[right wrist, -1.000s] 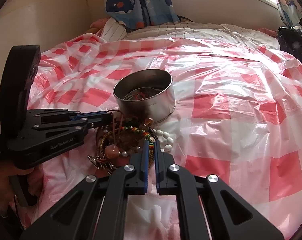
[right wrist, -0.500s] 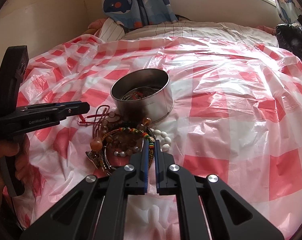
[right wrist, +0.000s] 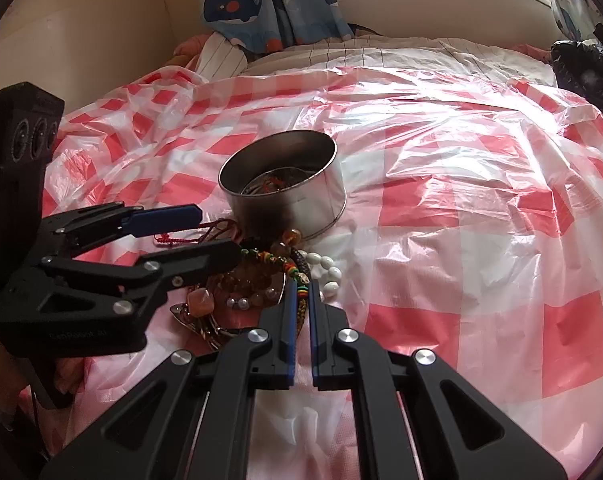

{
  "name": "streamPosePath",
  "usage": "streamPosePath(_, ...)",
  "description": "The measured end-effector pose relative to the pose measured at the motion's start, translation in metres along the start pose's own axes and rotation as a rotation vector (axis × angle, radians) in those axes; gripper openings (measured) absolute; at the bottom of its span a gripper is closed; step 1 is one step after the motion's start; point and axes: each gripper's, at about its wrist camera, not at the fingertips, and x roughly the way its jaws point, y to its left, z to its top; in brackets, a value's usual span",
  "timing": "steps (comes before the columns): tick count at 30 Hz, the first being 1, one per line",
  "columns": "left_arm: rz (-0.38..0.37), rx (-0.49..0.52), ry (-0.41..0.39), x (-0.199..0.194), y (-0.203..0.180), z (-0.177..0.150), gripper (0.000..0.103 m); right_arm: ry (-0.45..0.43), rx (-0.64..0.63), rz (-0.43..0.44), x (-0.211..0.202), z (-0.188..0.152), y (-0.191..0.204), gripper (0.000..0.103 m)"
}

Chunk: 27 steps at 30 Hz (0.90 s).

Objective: Organize jewelry

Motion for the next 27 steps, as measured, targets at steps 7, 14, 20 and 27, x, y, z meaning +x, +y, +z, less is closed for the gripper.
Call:
streamPosePath(7,-0.003,-0.091,0.011,0.001,0.014,-0.002,0.028,0.005,-0.001,0.001,0.001,-0.001,0.001,0.006)
streamPosePath(14,-0.064,-0.173,-0.003,-0.009,0.032,-0.001,0.003,-0.004,0.012,-0.001,-0.001,-0.001,-0.003,0.006)
streamPosePath(20,-0.131,-0.184,-0.058,-0.034,0.029,0.008,0.003,-0.093,0.011,0.006,-0.019,0.004,-0.004,0.006)
streamPosePath(27,-0.132,-0.209,-0.172,-0.075,0.027,0.035,0.003,-0.272,-0.008,0.035,-0.055,0.025,0.005,0.006)
